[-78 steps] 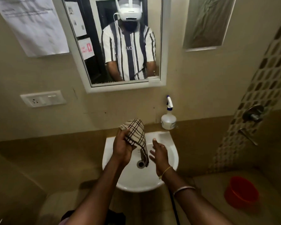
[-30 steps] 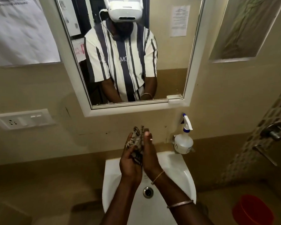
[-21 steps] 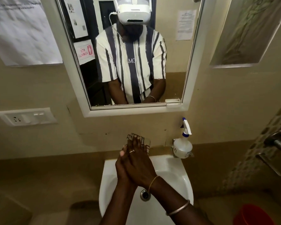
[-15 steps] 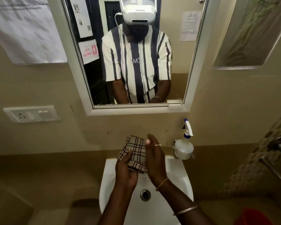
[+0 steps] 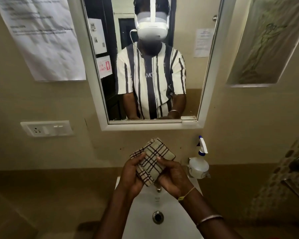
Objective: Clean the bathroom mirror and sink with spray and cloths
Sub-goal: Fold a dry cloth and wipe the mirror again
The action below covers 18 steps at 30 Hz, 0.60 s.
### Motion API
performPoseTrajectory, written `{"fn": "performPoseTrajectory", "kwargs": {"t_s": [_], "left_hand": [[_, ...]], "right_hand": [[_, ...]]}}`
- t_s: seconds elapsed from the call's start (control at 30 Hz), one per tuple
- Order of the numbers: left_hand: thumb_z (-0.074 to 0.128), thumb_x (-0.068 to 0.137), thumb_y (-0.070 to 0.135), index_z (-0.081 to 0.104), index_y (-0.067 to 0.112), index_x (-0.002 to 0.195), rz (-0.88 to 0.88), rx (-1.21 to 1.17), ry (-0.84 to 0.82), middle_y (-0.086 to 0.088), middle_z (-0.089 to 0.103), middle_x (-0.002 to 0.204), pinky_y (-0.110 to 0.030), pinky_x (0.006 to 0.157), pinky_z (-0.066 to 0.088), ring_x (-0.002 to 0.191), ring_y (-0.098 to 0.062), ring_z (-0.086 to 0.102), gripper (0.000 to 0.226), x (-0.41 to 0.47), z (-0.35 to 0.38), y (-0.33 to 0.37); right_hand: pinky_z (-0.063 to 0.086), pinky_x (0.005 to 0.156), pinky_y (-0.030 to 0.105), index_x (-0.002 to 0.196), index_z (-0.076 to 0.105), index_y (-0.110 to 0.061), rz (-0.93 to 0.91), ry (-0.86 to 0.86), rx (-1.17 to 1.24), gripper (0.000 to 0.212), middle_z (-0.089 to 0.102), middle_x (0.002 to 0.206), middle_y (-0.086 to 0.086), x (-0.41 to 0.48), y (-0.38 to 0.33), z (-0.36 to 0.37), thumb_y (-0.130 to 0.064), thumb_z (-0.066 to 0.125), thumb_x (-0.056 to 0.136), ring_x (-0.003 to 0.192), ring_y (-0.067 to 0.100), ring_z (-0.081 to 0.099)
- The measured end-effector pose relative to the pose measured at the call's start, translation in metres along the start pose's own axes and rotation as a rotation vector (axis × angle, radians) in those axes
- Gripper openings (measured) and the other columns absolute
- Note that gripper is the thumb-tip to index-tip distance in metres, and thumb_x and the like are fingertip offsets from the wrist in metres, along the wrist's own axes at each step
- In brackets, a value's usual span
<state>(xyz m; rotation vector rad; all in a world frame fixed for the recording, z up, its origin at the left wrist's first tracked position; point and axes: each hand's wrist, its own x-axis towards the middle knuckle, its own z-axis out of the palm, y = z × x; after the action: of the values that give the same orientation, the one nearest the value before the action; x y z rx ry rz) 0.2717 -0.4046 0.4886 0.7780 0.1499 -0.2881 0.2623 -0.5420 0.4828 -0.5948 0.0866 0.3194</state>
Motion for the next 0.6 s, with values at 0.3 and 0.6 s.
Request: {"fn": "performPoseTrajectory", "kwargs": {"t_s": [0.3, 0.6], "left_hand": [[0.070, 0.094, 0.013, 0.071, 0.025, 0.117, 0.528, 0.791, 0.035, 0.000, 0.078, 0.110, -0.032, 0.076, 0.063, 0.098, -0.012, 0.075, 0.026, -0.011, 0.045, 0.077], [0.076, 0.092, 0.015, 0.070, 0.023, 0.120, 0.884, 0.864, -0.042, 0.004, 0.073, 0.118, -0.038, 0.085, 0.064, 0.109, -0.013, 0.072, 0.030, -0.017, 0.081, 0.140]], "right_hand": [[0.061, 0.081, 0.052, 0.137, 0.059, -0.006, -0.203, -0.051, -0.102, 0.051, 0.069, 0.129, 0.020, -0.007, -0.013, 0.068, 0.001, 0.062, 0.086, 0.115, 0.035, 0.069], [0.056, 0.095, 0.059, 0.136, 0.057, -0.008, -0.565, -0.052, -0.434, 0.049, 0.070, 0.127, 0.016, 0.003, -0.030, 0.133, 0.010, 0.063, 0.091, 0.118, 0.035, 0.067]]}}
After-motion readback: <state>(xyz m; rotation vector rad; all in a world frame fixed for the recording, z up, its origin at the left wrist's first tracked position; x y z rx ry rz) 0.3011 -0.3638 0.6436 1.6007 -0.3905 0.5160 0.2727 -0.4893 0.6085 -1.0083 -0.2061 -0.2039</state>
